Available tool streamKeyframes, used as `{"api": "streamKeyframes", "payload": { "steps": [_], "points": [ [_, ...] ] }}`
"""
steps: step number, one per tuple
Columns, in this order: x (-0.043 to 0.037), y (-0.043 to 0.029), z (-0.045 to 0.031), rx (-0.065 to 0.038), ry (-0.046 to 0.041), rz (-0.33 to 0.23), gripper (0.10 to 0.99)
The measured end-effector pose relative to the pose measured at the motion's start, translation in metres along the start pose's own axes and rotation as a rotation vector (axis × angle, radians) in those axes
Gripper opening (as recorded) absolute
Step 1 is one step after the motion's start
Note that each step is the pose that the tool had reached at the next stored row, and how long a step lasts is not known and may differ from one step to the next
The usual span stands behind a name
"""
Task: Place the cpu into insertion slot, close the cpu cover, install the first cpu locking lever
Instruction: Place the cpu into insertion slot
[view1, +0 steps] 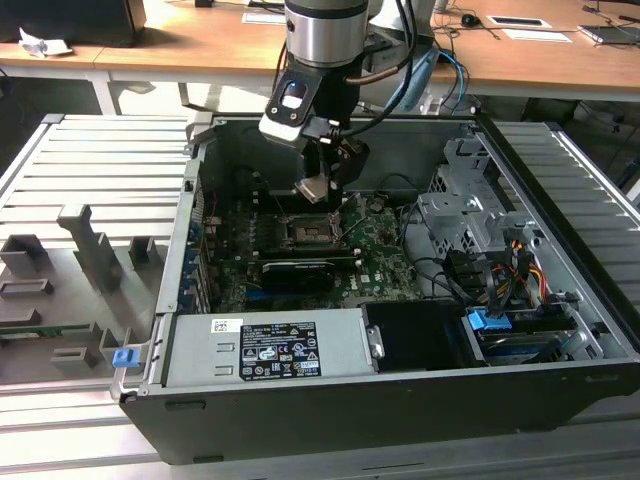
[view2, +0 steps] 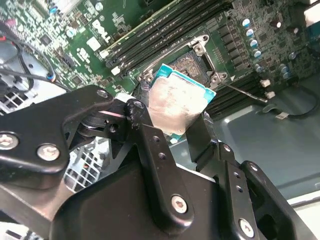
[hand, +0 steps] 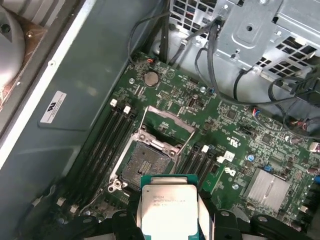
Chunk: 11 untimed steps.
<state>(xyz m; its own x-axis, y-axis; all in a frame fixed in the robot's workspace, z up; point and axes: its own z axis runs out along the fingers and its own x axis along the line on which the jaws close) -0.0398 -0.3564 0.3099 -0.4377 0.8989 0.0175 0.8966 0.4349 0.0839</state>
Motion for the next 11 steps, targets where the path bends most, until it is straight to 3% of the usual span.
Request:
{"api": "streamKeyframes", "payload": {
  "steps": [3, 11],
  "points": [
    [-0.0001, -0.0002, 0.0024, -0.001, -0.0049, 0.057, 0.537],
    [-0.0003, 0.0001, 0.0043, -0.002, -0.0128, 0.132, 0.537]
  ]
}}
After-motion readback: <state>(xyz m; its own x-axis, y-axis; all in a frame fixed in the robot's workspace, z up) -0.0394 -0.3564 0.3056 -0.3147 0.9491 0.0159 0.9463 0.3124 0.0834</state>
